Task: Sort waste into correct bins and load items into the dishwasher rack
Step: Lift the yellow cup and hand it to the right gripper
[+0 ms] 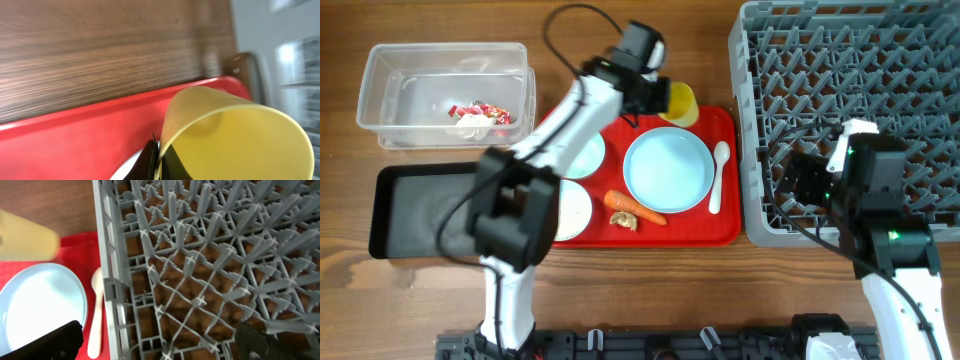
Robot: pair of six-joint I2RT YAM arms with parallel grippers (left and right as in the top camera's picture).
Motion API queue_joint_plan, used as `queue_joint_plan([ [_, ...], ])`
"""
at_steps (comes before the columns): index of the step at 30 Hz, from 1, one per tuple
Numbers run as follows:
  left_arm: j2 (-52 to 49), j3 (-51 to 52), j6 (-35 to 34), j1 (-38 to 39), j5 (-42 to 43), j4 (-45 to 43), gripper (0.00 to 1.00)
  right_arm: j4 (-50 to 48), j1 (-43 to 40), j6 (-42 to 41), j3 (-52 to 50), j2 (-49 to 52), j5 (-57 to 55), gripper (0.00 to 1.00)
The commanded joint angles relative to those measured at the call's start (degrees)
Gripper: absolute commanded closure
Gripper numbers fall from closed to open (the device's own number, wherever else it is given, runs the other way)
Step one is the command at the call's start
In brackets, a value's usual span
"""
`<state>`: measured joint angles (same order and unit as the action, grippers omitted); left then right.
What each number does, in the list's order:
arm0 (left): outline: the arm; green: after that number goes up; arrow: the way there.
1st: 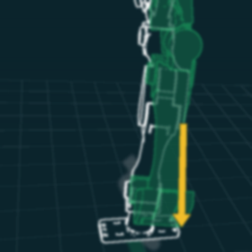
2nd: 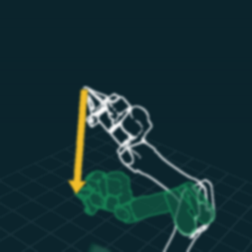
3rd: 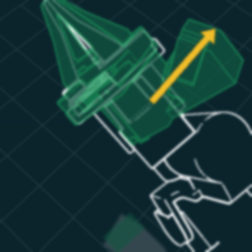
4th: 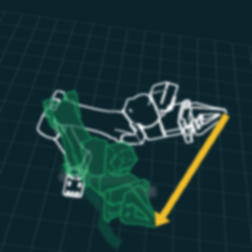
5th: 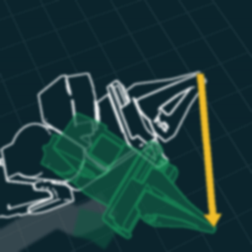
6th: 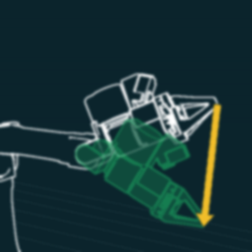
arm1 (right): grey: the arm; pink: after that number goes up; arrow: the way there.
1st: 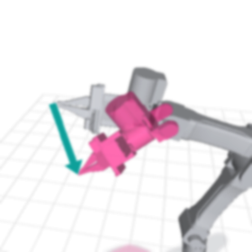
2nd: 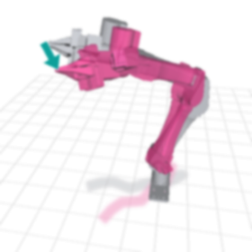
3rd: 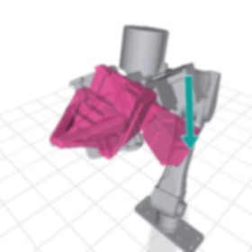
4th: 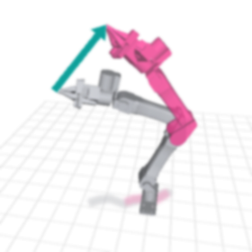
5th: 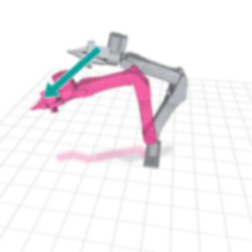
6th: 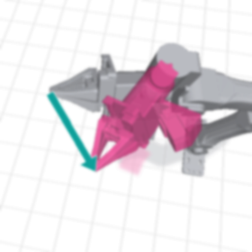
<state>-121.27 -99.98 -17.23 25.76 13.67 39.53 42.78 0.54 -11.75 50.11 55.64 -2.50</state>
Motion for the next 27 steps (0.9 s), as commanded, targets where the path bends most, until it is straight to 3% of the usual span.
queue_joint_plan([
  [1, 9.29, -0.85, 0.11, -4.63, 13.05, 2.80, 0.96, -2.84, -0.26, -0.22, 1.42, 2.43, 5.44, 0.00],
  [4, 11.47, -0.85, 0.11, -8.15, 23.78, 5.84, 0.96, -6.75, -0.26, 1.90, 1.42, 5.01, 13.81, 0.00],
  [9, 11.43, -0.85, 0.57, -13.05, 41.97, 11.13, 0.96, -12.90, -0.26, 10.73, 1.42, 9.66, 39.28, 0.00],
  [16, 11.39, -0.85, 0.31, -13.84, 49.99, 13.09, 0.96, -23.08, -0.24, 14.78, 1.42, 15.96, 67.58, 0.00],
  [27, 11.39, -0.85, 0.28, -7.10, 52.11, 13.07, 0.96, -34.91, -0.24, 14.78, 1.42, 18.08, 68.72, 0.00],
])
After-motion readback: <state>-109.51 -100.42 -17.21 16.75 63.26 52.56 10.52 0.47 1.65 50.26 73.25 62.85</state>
